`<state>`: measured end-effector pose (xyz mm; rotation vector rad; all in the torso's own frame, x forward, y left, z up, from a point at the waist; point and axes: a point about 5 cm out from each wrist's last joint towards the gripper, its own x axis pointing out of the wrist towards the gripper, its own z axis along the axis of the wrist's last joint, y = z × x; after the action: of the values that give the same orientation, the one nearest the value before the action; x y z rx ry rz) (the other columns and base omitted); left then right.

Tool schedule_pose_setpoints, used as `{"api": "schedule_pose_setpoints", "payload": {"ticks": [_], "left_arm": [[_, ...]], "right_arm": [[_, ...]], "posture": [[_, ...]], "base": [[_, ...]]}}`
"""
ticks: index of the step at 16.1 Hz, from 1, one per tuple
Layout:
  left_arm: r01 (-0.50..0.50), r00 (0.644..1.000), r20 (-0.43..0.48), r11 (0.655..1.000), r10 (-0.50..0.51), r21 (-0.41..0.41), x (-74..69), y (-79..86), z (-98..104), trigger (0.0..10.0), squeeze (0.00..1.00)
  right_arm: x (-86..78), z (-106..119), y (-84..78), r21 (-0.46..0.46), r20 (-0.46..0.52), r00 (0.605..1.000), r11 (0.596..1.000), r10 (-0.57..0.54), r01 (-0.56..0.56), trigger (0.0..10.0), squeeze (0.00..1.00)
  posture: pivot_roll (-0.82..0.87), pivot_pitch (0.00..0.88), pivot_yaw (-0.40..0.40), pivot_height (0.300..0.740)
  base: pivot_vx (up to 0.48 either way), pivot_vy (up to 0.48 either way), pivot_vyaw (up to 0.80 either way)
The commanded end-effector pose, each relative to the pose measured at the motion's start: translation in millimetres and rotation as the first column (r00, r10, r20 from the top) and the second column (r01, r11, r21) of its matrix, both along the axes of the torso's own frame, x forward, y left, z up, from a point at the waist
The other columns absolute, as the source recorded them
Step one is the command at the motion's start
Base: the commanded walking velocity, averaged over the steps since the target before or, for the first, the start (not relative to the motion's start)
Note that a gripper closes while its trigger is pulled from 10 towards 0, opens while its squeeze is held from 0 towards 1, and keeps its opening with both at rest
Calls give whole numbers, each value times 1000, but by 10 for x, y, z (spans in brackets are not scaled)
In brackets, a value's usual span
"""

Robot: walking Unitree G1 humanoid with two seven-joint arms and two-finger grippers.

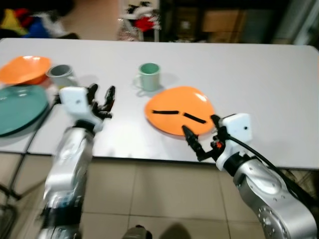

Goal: Setting the table

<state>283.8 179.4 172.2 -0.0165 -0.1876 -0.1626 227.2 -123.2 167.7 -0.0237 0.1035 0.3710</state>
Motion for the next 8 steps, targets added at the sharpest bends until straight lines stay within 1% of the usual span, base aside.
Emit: {"api": "schedule_pose_setpoints", "payload": {"ticks": [1,2,3,4,5,6,7,8], "left_arm": [[8,999,-33,999,-6,53,-63,-42,-39,10000,0],[-43,997,-59,997,46,56,-112,10,-107,10000,0],[-86,993,-77,996,88,37,-141,43,-127,10000,0],[-87,992,-85,995,92,52,-185,34,-104,10000,0],[-86,992,-86,994,91,67,-216,15,-116,10000,0],[-78,992,-90,995,84,67,-273,-40,-113,10000,0],[-60,994,-88,996,66,69,-295,-78,-110,10000,0],[-32,994,-98,996,39,80,-337,-142,-138,10000,4]], "right_arm": [[14,7,-59,1,18,999,999,-43,43,10000,1000],[20,-6,-75,-12,34,999,999,-42,43,10000,1000],[28,-18,-83,-66,68,997,997,-33,38,10000,1000],[44,-58,-91,-105,85,996,994,-17,26,10000,1000],[54,-84,-111,-108,88,995,993,-40,49,10000,1000],[35,-83,-148,-104,99,993,991,-71,82,10000,1000],[26,-84,-168,-121,104,991,988,-80,93,10000,1000],[6,-103,-197,-82,76,992,991,-100,106,10000,1000]], "posture": [[91,0,48,727],[100,0,40,727],[106,0,33,727],[118,0,23,727],[115,0,29,727],[114,0,34,727],[114,0,34,727],[116,0,29,727]], "base": [[0,0,800],[0,0,800],[0,0,800],[0,0,800],[0,0,800],[0,0,800],[0,0,800],[0,0,800]]}}
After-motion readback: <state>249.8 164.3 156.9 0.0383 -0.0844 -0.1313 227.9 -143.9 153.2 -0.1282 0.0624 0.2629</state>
